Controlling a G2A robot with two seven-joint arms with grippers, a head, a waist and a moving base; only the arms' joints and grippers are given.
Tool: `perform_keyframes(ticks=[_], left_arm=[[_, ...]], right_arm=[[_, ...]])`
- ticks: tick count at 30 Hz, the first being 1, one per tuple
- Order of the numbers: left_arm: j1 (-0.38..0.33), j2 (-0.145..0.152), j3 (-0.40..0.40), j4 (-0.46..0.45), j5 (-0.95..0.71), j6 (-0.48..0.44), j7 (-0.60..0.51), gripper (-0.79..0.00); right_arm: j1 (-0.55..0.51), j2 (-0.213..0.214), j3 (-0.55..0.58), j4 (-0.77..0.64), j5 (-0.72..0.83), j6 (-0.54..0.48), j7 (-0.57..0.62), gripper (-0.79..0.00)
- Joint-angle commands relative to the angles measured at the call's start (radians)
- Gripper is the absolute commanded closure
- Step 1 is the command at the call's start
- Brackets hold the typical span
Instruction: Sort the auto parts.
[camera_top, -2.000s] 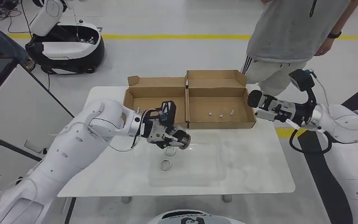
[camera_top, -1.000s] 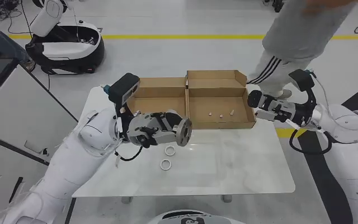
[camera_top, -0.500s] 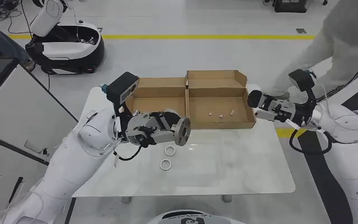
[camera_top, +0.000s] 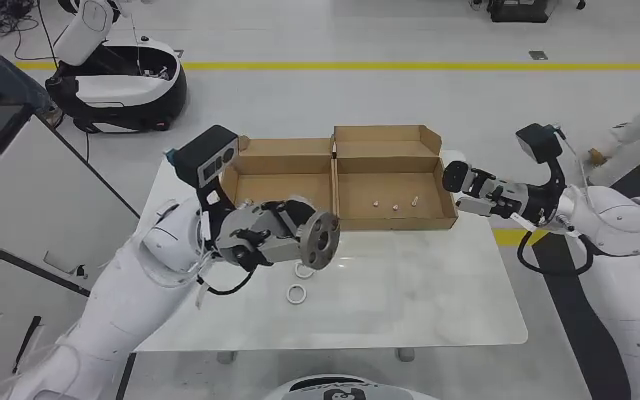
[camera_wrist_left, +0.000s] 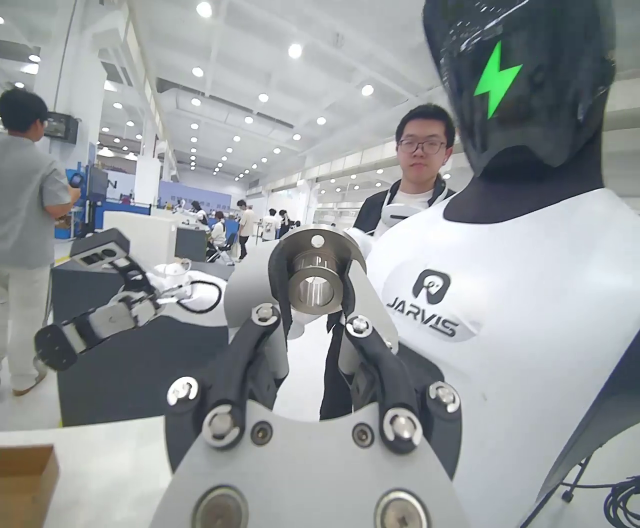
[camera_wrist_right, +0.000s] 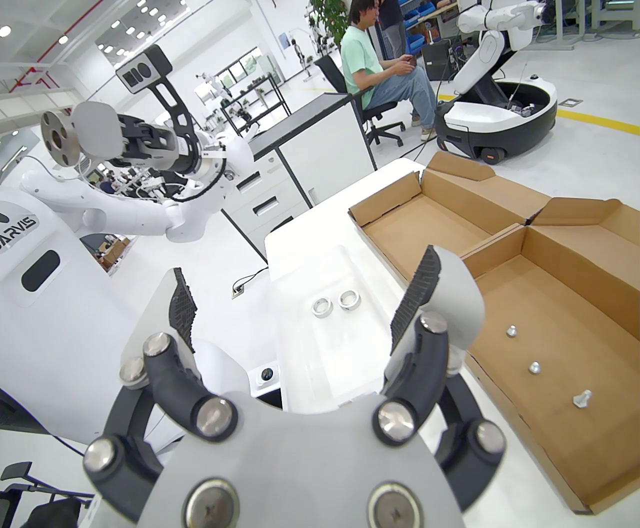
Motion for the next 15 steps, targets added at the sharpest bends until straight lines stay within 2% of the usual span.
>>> perform_keyframes(ticks=[1,7,15], left_arm=[[0.004,-0.005,0.001,-0.008,-0.043,0.0,0.004,0.0],[0.019,-0.029,-0.011,-0.031,-0.157,0.0,-0.028,0.0],[0.069,-0.079,-0.061,-0.032,-0.297,0.0,-0.096,0.0]], right_arm=[[0.0,0.0,0.0,0.0,0.0,0.0,0.0,-0.785],[0.0,0.0,0.0,0.0,0.0,0.0,0.0,-0.785],[0.0,0.0,0.0,0.0,0.0,0.0,0.0,-0.785]])
